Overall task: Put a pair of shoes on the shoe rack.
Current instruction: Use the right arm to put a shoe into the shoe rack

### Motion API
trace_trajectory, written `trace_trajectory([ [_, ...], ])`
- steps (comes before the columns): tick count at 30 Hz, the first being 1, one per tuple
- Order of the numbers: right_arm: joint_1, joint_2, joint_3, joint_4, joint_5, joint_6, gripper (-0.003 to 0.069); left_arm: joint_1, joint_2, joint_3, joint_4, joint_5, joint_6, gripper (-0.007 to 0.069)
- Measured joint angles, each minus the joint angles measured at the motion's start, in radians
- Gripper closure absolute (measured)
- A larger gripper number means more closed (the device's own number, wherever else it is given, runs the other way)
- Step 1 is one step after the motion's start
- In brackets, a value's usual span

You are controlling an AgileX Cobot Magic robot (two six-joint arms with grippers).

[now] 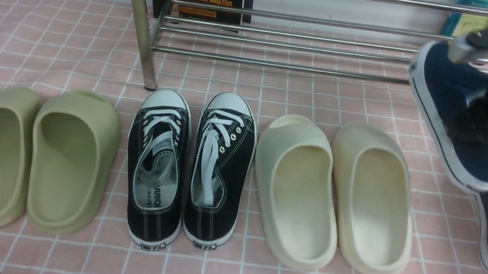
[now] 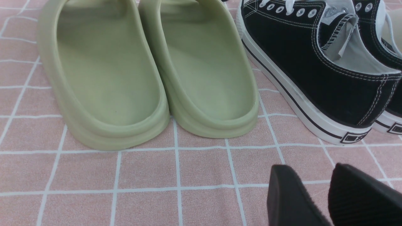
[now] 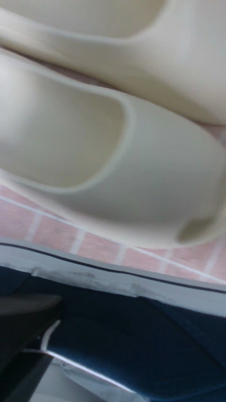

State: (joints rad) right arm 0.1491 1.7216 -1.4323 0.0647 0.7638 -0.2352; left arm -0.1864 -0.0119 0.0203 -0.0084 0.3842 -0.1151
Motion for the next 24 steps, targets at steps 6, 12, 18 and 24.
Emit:
trace_trajectory([
  [6, 0.000, 0.172, -0.213, -0.019, 0.026, -0.004, 0.0622, 0.000, 0.000, 0.000, 0.000, 0.000, 0.000, 0.0388],
  [12, 0.001, 0.363, -0.449, -0.046, 0.087, -0.004, 0.0622, 0.000, 0.000, 0.000, 0.001, 0.000, 0.000, 0.0388],
  [18, 0.005, 0.469, -0.622, -0.065, 0.093, -0.004, 0.0622, 0.000, 0.000, 0.000, 0.001, 0.000, 0.000, 0.0388],
  [24, 0.005, 0.528, -0.699, -0.098, 0.079, -0.004, 0.0622, 0.000, 0.000, 0.000, 0.001, 0.000, 0.000, 0.0388],
])
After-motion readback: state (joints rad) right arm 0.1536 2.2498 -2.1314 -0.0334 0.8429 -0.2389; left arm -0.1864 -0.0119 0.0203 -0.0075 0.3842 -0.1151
